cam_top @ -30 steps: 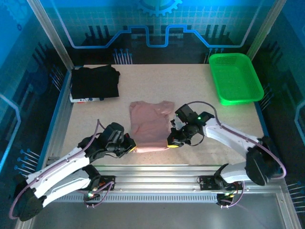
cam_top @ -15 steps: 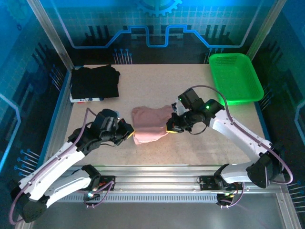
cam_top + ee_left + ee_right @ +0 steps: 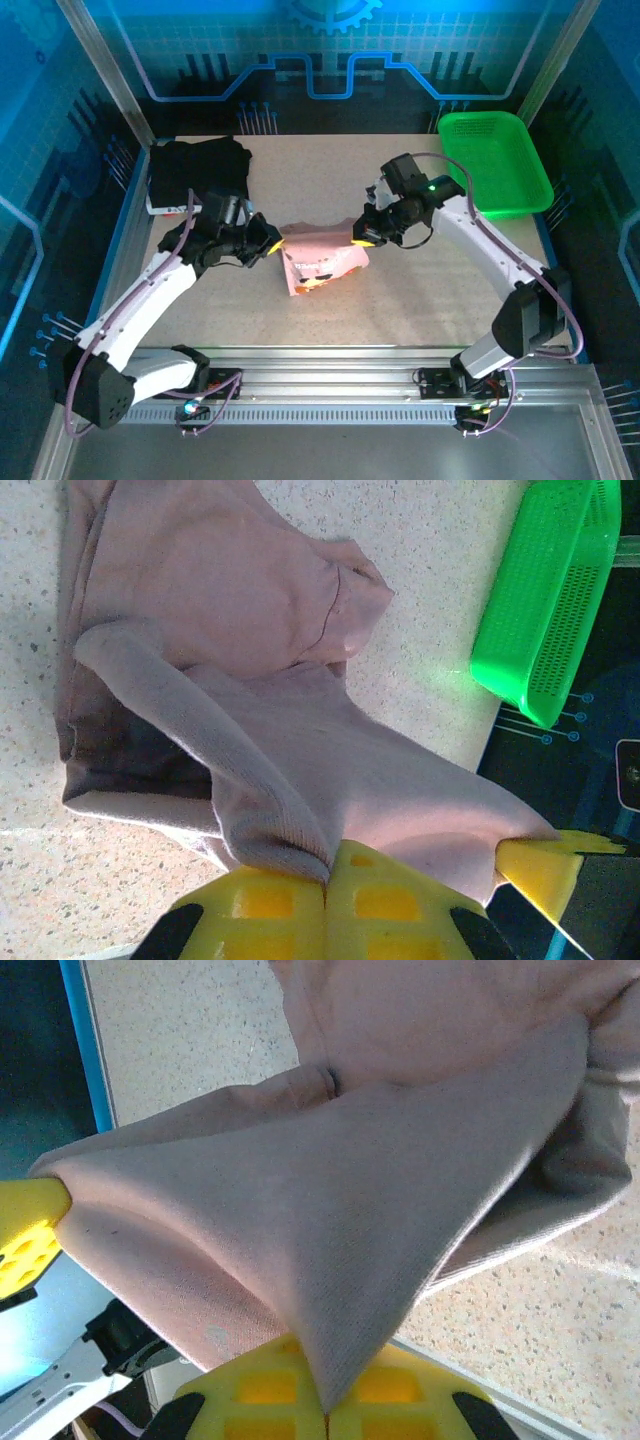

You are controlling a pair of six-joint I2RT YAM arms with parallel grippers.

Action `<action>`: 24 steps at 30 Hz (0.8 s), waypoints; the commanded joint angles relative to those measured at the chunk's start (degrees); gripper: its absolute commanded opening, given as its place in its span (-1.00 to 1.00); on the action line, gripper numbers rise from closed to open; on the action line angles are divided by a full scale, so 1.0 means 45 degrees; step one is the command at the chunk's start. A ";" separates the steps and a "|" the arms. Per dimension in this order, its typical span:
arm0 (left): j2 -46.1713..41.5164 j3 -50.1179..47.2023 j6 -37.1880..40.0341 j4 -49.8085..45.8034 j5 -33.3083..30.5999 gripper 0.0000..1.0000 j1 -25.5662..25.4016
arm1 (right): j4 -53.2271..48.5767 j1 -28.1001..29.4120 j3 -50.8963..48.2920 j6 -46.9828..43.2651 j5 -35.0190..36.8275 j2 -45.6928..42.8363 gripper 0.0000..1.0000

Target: Fold and stack the t-shirts

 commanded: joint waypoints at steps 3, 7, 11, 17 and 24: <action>0.1263 0.0692 0.1167 0.0401 0.1020 -1.00 0.0839 | -0.0214 -0.0535 0.0902 -0.0545 -0.0336 0.1158 -0.94; 0.2114 0.0998 0.1633 0.0531 0.1212 -1.00 0.1422 | -0.0324 -0.0816 0.1692 -0.0799 -0.0401 0.2280 -0.94; 0.3224 0.1304 0.2050 0.0820 0.1650 -1.00 0.1951 | -0.0382 -0.1100 0.2429 -0.0902 -0.0439 0.3297 -0.94; 0.5323 0.2214 0.2485 0.1527 0.2371 -1.00 0.2309 | -0.0424 -0.1468 0.3453 -0.0923 -0.0417 0.4763 -0.94; 0.8069 0.3623 0.2812 0.2022 0.2819 -1.00 0.2584 | -0.0615 -0.1758 0.5095 -0.0884 -0.0336 0.6942 -0.92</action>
